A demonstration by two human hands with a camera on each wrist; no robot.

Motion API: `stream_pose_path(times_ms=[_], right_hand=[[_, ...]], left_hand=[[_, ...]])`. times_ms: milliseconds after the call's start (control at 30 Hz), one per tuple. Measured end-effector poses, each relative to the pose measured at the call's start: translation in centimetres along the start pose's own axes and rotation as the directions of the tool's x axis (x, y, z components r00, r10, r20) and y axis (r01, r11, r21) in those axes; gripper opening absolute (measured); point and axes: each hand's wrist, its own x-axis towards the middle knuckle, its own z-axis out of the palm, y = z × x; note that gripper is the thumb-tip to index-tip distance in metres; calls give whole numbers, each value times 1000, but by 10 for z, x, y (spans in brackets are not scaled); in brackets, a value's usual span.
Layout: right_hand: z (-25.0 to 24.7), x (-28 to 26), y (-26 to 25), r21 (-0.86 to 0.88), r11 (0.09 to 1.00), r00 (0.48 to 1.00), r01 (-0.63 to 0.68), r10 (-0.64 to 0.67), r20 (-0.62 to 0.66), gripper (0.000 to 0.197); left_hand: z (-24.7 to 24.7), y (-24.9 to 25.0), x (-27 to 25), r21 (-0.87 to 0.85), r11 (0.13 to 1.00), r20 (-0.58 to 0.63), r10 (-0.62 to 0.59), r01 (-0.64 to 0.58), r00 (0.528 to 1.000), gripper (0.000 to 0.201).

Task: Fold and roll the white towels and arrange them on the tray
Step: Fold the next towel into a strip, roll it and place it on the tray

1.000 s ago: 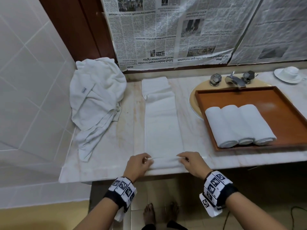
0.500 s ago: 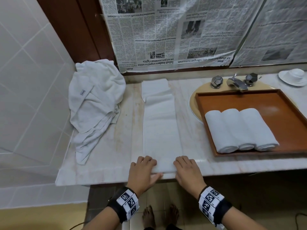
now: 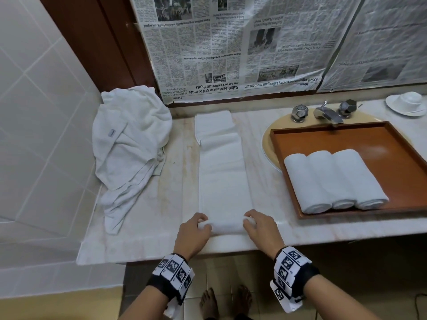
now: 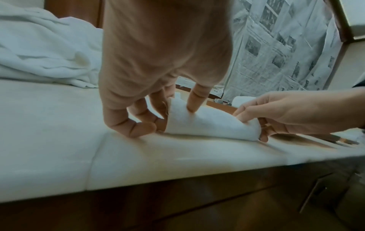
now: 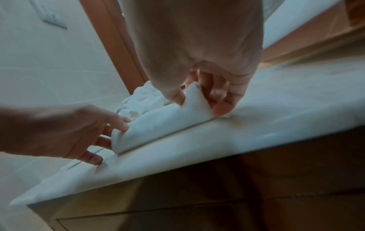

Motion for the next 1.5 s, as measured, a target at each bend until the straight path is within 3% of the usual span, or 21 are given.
stream_pose_path(times_ms=[67,167,267,333,400,500,633,700,800,933,1000,1100,1200,1267,1400,1500], right_hand=[[3,-1,3,-15,1000,998,22,-23,-50,20],[6,-4,6,-172,979,991,106,-118,-66,15],[5,-6,8,-298,931,974,210,-226,-21,20],[2,-7,9,-343,899,960,273,-279,34,28],[-2,-7,9,-376,873,951,310,-277,140,44],[-3,-8,7,-434,830,935,350,-283,215,40],[-3,-4,8,-261,934,963,246,-205,175,30],[-10,-1,10,-144,976,966,162,-127,225,34],[-22,3,13,33,998,971,48,-54,234,26],[-23,4,12,178,979,990,-99,78,121,19],[-18,4,13,139,989,998,-41,35,44,16],[-13,-1,15,-48,989,990,139,-139,0,16],[-15,-6,18,-260,932,968,252,-243,66,35],[-16,-9,18,-351,887,952,301,-259,162,50],[-17,-7,20,-316,897,947,308,-256,196,42],[-19,2,23,-159,954,954,256,-222,200,36]], left_hand=[[4,2,1,2,1000,-41,-27,27,999,21],[10,4,-4,20,1000,-138,1,2,990,20],[15,-1,-8,203,972,-220,162,-117,962,18],[20,-5,-9,402,882,-174,338,-246,925,18],[23,-4,-13,522,801,-97,398,-294,912,17],[21,-3,-22,558,778,-41,374,-290,926,35],[17,-6,-23,568,768,20,348,-297,937,34],[10,-7,-18,466,841,28,297,-275,955,33],[-5,-5,-10,124,975,17,184,-185,983,22],[-6,-7,1,9,997,-52,75,-75,996,13],[-1,-8,3,39,995,-103,92,-89,990,16],[6,-8,2,168,970,-170,204,-175,964,23],[17,-13,1,362,873,-172,408,-327,897,17],[18,-14,0,436,817,-128,473,-379,872,12],[19,-14,-12,598,722,2,434,-349,901,53],[12,-12,-10,606,715,32,416,-348,909,50]])
